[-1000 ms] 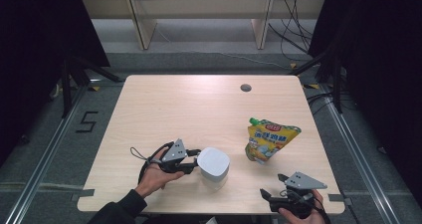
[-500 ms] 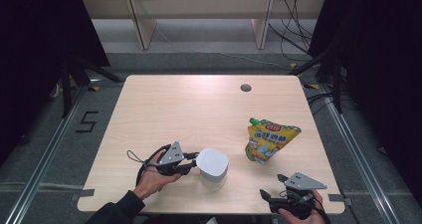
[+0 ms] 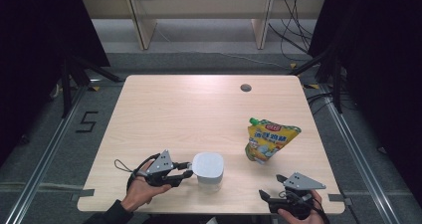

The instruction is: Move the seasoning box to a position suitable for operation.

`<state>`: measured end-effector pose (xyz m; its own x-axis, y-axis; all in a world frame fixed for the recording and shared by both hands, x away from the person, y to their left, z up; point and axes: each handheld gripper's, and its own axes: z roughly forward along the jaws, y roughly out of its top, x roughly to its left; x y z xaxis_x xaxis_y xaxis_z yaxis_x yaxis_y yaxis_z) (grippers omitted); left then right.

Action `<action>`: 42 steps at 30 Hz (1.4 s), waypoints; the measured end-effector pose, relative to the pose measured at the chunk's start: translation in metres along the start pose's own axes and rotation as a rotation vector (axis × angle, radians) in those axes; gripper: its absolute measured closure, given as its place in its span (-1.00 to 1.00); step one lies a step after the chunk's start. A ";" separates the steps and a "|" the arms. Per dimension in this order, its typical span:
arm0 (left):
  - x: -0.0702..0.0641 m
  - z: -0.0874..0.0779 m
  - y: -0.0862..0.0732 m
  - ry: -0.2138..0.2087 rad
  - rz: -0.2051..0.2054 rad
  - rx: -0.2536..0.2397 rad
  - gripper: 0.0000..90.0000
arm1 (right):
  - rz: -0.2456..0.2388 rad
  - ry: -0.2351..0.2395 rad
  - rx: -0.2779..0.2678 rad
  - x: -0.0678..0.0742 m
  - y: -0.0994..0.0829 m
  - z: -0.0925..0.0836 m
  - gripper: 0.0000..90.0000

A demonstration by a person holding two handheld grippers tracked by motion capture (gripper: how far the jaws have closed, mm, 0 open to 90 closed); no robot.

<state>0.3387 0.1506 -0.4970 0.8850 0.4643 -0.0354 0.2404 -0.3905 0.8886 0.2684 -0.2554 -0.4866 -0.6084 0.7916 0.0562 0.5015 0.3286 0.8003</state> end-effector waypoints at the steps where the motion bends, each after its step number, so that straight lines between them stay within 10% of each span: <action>1: -0.001 -0.001 -0.001 0.006 -0.011 0.007 0.50 | 0.000 0.000 0.002 0.000 0.000 0.000 -0.55; 3: -0.001 -0.001 -0.001 -0.016 -0.025 0.003 0.50 | 0.051 0.018 0.022 0.004 0.000 0.000 -0.55; 33: -0.019 0.007 0.007 -0.014 -0.002 0.040 0.51 | -0.015 0.037 0.013 0.002 0.001 0.002 -0.53; 42: -0.014 0.017 0.012 -0.019 -0.005 0.036 0.51 | 0.038 0.032 0.018 0.002 -0.003 0.000 -0.54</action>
<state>0.3358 0.1258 -0.4941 0.8910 0.4514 -0.0488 0.2589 -0.4169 0.8713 0.2658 -0.2545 -0.4885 -0.6079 0.7870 0.1051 0.5351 0.3083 0.7865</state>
